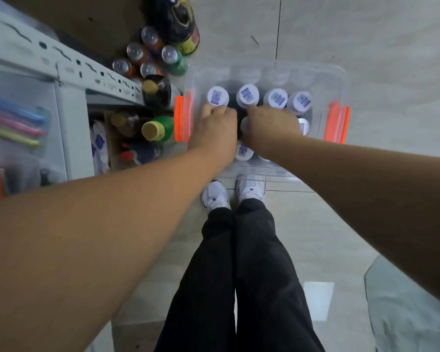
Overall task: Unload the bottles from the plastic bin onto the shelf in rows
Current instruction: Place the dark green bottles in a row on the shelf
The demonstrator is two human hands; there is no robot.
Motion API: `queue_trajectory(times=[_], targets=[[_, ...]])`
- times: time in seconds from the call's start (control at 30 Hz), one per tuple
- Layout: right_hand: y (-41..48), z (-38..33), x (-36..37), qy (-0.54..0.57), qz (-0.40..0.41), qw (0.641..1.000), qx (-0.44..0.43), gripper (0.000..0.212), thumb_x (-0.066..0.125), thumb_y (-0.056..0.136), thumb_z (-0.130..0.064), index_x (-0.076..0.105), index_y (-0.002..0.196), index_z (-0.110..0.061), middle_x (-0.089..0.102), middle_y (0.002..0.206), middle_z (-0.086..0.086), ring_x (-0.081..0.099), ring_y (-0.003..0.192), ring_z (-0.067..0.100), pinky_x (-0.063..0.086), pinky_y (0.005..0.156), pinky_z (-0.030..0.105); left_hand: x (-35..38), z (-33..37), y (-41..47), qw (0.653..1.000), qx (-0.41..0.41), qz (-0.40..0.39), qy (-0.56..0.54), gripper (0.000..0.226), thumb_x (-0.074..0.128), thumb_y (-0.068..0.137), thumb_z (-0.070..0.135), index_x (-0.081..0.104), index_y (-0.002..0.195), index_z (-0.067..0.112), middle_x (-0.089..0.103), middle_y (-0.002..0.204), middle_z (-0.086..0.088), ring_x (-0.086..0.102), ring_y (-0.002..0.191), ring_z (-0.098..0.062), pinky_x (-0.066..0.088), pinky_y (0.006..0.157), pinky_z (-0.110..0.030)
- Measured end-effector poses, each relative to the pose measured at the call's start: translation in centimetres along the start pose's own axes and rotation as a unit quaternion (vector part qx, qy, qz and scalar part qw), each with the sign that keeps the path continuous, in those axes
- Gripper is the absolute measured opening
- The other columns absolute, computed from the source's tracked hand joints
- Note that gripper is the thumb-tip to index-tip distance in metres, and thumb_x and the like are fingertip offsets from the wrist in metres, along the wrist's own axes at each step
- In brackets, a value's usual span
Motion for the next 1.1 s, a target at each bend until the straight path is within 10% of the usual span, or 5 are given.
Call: queue_trajectory(times=[0.23,0.53,0.83,1.0,1.1], targets=[[-0.1,0.0,0.5,-0.013,0.039,0.999,-0.03,0.007,0.052,0.085,-0.023,0.047,0.084,-0.019,0.034,0.057,-0.003,0.043,0.062,0.027,0.025,0.072,0.034,0.4,-0.1,1.2,0.999,-0.024,-0.01,-0.028,0.023,0.05,0.087,-0.001,0.057,0.107,0.005,0.057,0.121,-0.018,0.057,0.104,-0.041,0.048,0.086,-0.052],[-3.0,0.6,-8.8,0.08,-0.042,0.996,-0.014,0.019,0.059,0.08,-0.028,0.046,0.069,-0.02,0.045,0.067,0.002,0.049,0.069,0.031,0.04,0.062,0.033,-8.4,2.1,-0.3,1.0,-0.009,-0.003,-0.013,0.025,0.062,0.084,0.017,0.058,0.108,0.011,0.063,0.113,-0.015,0.06,0.101,-0.039,0.045,0.073,-0.037],[-11.5,-0.4,-36.8,-0.013,-0.052,0.995,-0.084,0.033,0.064,0.082,-0.029,0.07,0.102,-0.004,0.069,0.104,0.02,0.064,0.095,0.039,0.056,0.082,0.04,-35.6,9.1,-9.0,0.995,0.089,-0.038,0.01,0.034,0.073,0.082,0.027,0.069,0.108,0.005,0.069,0.11,-0.018,0.063,0.1,-0.035,0.053,0.084,-0.041],[-19.4,-4.7,-55.7,-0.077,-0.015,0.992,-0.103,0.034,0.065,0.081,-0.039,0.072,0.091,-0.008,0.074,0.088,0.014,0.069,0.08,0.029,0.053,0.071,0.032,-52.2,13.1,-18.0,0.989,0.114,-0.013,0.092,0.031,0.073,0.082,0.038,0.069,0.101,0.014,0.06,0.074,0.0,0.054,0.064,-0.015,0.039,0.055,-0.03],[-23.9,-7.7,-64.6,-0.105,0.024,0.988,-0.11,0.034,0.067,0.08,-0.042,0.073,0.088,-0.009,0.075,0.078,0.008,0.072,0.069,0.022,0.05,0.058,0.025,-60.4,14.1,-24.1,0.989,0.105,0.027,0.099,0.028,0.074,0.081,0.037,0.072,0.098,0.014,0.071,0.085,-0.007,0.062,0.072,-0.022,0.05,0.069,-0.036]])
Point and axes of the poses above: each hand's wrist, its own y-axis towards the middle knuckle, its own x-axis out of the palm, z = x × y, the point moved 3 cm from there along y, towards the middle knuckle
